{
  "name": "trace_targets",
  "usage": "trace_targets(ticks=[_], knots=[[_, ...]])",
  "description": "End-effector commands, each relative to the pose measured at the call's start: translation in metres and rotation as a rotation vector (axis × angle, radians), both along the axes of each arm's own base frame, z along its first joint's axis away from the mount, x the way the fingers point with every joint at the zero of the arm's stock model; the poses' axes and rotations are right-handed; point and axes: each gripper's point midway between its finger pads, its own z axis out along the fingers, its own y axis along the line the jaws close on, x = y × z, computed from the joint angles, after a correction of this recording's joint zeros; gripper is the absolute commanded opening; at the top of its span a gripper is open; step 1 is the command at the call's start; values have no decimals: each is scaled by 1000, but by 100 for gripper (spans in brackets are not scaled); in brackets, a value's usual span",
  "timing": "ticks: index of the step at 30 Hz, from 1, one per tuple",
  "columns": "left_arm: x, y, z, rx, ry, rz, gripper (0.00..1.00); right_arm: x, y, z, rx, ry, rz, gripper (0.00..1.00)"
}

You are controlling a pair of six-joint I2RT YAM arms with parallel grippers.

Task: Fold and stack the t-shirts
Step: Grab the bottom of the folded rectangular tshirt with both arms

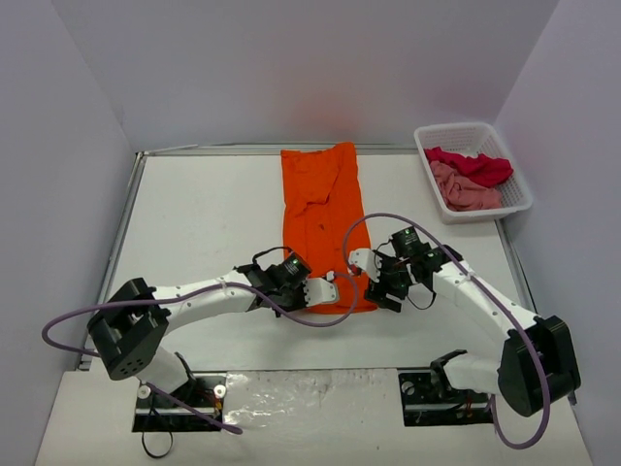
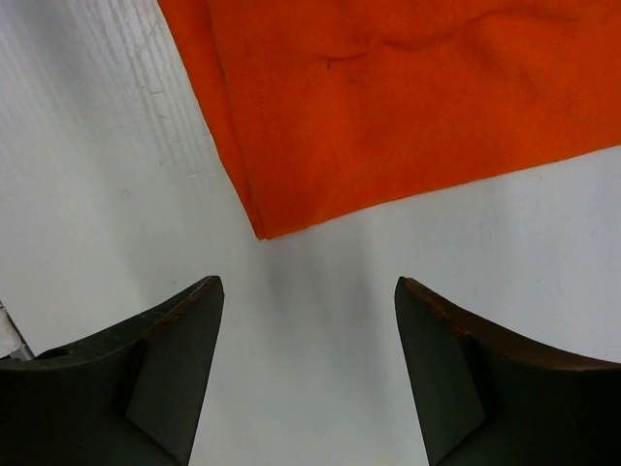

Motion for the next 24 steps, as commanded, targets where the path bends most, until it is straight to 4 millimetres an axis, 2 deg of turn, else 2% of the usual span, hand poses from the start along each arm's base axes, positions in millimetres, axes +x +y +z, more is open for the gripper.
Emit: trace_targets(ticks=[1, 9, 17, 24], knots=[[0, -8, 16, -43, 18, -22, 2, -1, -1, -5, -17, -14, -15, 67], [-4, -10, 11, -42, 66, -19, 2, -5, -5, -35, -96, -63, 18, 64], [7, -4, 15, -67, 69, 27, 2, 1, 7, -33, -66, -126, 33, 65], [17, -1, 28, -101, 48, 56, 2, 1, 30, -29, 43, -92, 33, 64]])
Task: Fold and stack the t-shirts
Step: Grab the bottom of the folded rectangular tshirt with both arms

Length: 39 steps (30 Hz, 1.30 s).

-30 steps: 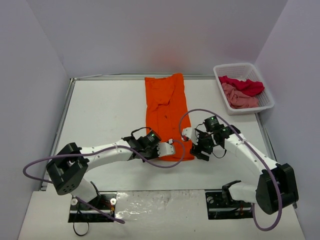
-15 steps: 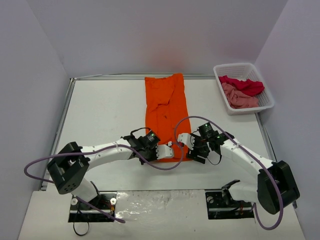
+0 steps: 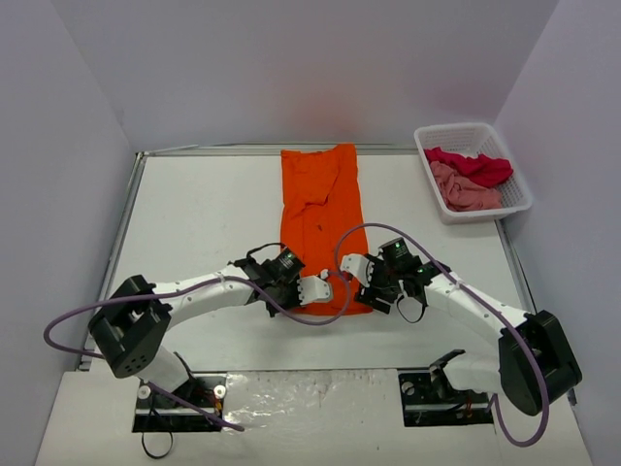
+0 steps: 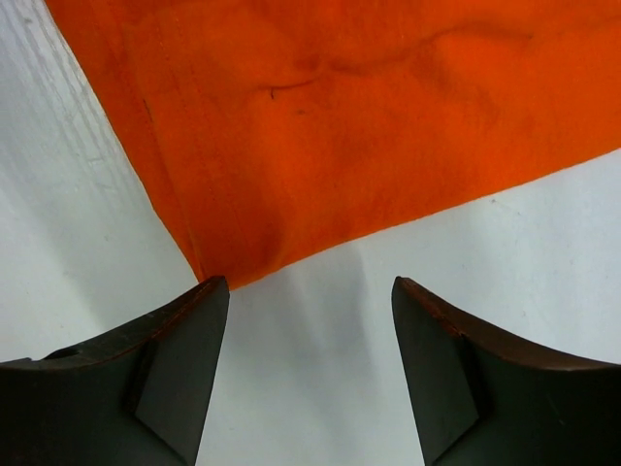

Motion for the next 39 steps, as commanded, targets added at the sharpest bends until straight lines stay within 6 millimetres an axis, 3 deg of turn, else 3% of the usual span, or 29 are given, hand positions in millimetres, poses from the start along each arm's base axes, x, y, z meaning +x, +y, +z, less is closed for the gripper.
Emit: trace_targets(ticks=[1, 7, 12, 24, 39], knots=[[26, -14, 40, -116, -80, 71, 2, -15, 19, -2, 62, 47, 79, 64], [32, -10, 57, -156, -113, 96, 2, -8, 26, 5, 108, 68, 63, 64], [32, -8, 63, -170, -119, 104, 2, 1, 29, 24, 204, 65, 38, 65], [35, -5, 56, -160, -99, 119, 2, -24, 26, -1, 73, 182, 167, 60], [41, 0, 54, -162, -92, 144, 2, -37, 22, -28, -30, 305, 242, 51]])
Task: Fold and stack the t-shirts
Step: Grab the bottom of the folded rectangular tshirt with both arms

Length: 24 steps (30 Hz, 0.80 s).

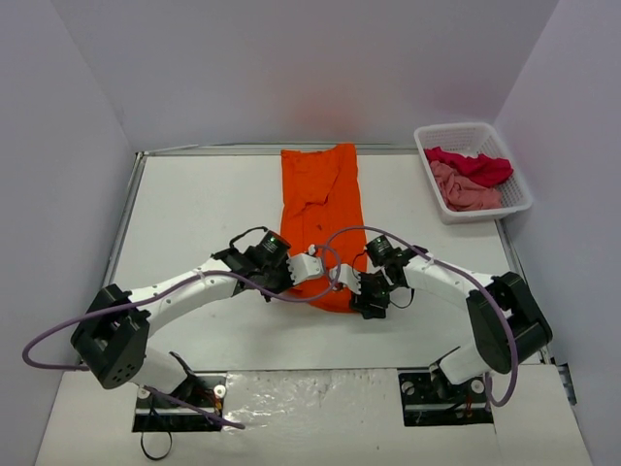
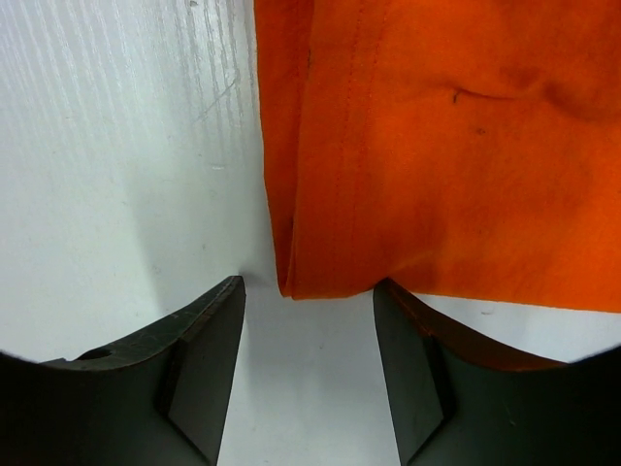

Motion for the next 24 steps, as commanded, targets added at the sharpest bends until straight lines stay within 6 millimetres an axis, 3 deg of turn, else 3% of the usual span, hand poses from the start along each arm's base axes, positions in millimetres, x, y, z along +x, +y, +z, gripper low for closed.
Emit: trace_targets(ticks=[1, 5, 13, 20, 24], knots=[[8, -8, 15, -44, -22, 6, 2, -5, 1, -1, -23, 36, 34, 51], [8, -8, 15, -43, -20, 6, 2, -2, 4, -4, -25, 60, 18, 49], [7, -7, 15, -46, -20, 3, 2, 16, 13, 26, 16, -16, -43, 49], [8, -6, 18, -56, -24, 5, 2, 12, 15, 45, 46, -27, -49, 49], [9, -6, 18, -55, -25, 9, 2, 7, 20, 40, 57, 3, -24, 50]])
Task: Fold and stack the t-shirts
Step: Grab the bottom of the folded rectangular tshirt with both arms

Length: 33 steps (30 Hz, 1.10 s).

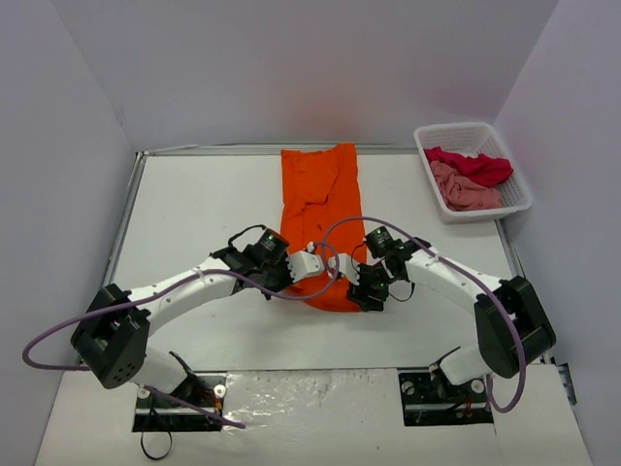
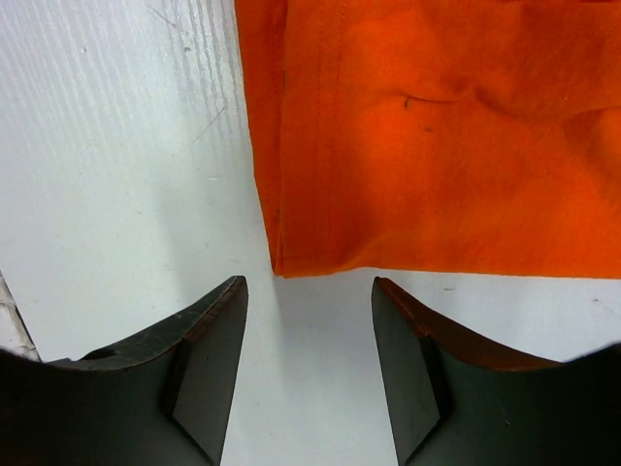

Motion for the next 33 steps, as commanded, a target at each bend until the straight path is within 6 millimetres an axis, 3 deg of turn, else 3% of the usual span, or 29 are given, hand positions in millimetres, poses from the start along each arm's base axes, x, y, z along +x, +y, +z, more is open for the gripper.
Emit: trace_targets(ticks=[1, 15, 26, 33], knots=[[6, -4, 16, -33, -26, 3, 2, -5, 12, 10, 43, 19, 45, 50], [10, 1, 15, -33, -28, 22, 2, -11, 21, -20, 26, 101, 81, 50], [9, 3, 14, -35, -22, 24, 2, -11, 11, -48, -51, 139, 74, 37], [9, 3, 14, -33, -22, 21, 2, -7, 5, -55, -94, 121, 52, 21]])
